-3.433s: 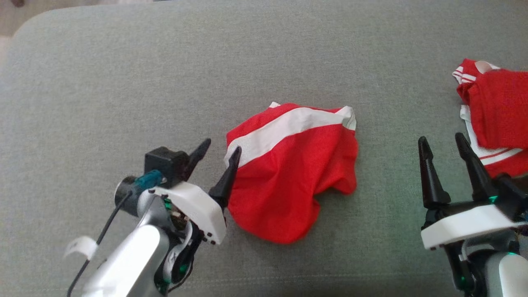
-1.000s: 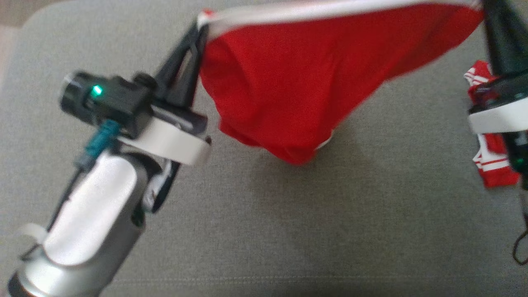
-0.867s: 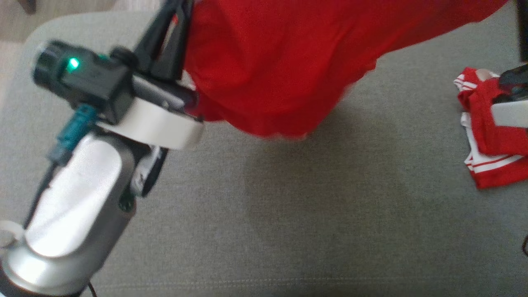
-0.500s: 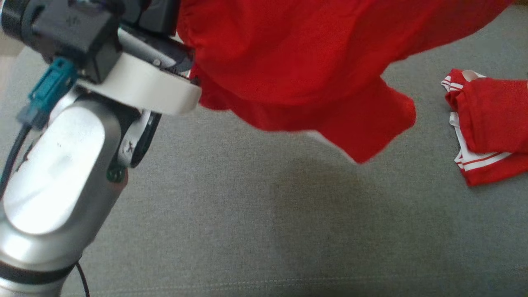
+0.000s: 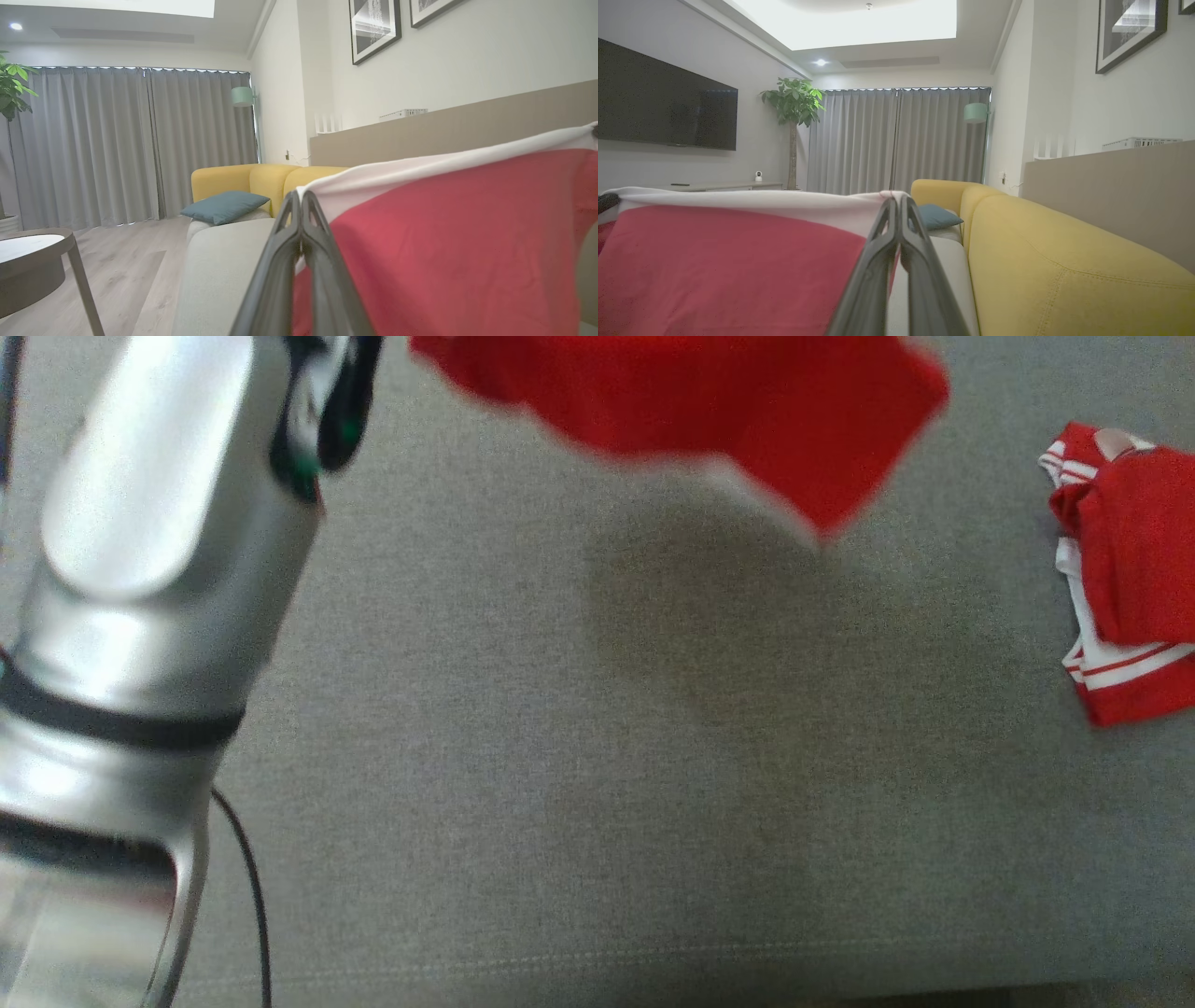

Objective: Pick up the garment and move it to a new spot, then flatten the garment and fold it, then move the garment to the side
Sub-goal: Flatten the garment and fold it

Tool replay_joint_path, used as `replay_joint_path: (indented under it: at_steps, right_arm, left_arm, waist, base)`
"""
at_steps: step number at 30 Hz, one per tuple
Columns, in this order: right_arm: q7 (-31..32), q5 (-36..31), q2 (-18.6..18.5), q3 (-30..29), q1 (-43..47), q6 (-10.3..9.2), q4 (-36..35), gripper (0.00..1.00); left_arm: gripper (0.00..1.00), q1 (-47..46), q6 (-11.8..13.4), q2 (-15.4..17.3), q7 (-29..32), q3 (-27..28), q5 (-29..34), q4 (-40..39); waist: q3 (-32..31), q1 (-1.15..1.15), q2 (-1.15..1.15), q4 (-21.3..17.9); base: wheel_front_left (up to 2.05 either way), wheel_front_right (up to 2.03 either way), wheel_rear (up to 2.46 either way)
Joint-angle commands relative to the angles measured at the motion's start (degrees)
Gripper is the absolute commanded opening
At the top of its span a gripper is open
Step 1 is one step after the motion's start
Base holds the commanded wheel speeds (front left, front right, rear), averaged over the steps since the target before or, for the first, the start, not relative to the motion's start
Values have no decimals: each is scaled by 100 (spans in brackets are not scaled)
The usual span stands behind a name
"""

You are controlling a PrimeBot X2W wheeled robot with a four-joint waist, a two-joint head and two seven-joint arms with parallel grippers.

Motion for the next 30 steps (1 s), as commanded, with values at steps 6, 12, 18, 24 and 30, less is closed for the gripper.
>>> replay_joint_path:
  at_steps: [6, 12, 18, 24, 30]
  right_arm:
    - [-758, 162, 503, 771, -1401, 37, 1498, 0]
    - [-1178, 535, 1049, 1823, -1599, 37, 2895, 0]
    - [-1637, 1058, 1412, 2542, -1294, 37, 4055, 0]
    - [-2063, 1392, 1490, 2857, -1071, 37, 4564, 0]
    - [-2166, 1498, 1125, 3027, -323, 37, 4052, 0]
  left_arm:
    - [0, -1222, -158, -142, -597, 557, -116, 1549]
    - [0, -1113, -423, -377, -680, 784, -136, 2760]
    - [0, -430, -516, -630, -682, 1193, -271, 3589]
    - [0, -58, -561, -760, -683, 1354, -224, 3892]
    - [0, 718, -646, -797, -683, 1389, -70, 3432]
  waist:
    - [372, 0, 0, -104]
    - [728, 0, 0, -209]
    - [1013, 0, 0, -208]
    - [1146, 0, 0, -180]
    - [903, 0, 0, -153]
  base:
    - [0, 0, 0]
    - [0, 0, 0]
    - [0, 0, 0]
    - [0, 0, 0]
    - [0, 0, 0]
